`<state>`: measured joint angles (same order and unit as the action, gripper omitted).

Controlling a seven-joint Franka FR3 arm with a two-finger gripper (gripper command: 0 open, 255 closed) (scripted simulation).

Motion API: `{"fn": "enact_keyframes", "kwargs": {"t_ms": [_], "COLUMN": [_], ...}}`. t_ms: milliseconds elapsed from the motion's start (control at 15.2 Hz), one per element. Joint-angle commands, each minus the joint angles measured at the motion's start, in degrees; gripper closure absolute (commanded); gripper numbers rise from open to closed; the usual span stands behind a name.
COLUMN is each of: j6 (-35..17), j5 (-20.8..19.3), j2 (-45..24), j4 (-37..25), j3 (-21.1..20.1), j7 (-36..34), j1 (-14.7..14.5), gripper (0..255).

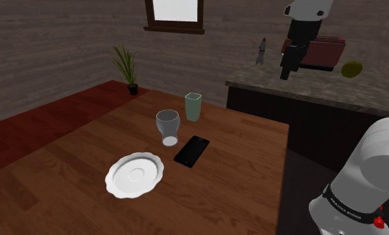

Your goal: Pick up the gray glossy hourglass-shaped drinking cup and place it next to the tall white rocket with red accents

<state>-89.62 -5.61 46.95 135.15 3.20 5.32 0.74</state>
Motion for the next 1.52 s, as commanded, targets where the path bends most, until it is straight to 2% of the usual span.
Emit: {"fn": "enact_keyframes", "kwargs": {"t_ms": [0,726,1452], "j6": [0.0,-13.3,-20.4], "j5": [0.0,2.7,1.3], "j2": [0.0,-20.4,-43.2], "j4": [0.0,-6.0,-20.3], "j3": [0.0,-5.7,-10.5], "j7": [0.0,-5.7,-11.1], "j1": [0.0,-3.3,-5.7], "gripper": [0,0,0]}}
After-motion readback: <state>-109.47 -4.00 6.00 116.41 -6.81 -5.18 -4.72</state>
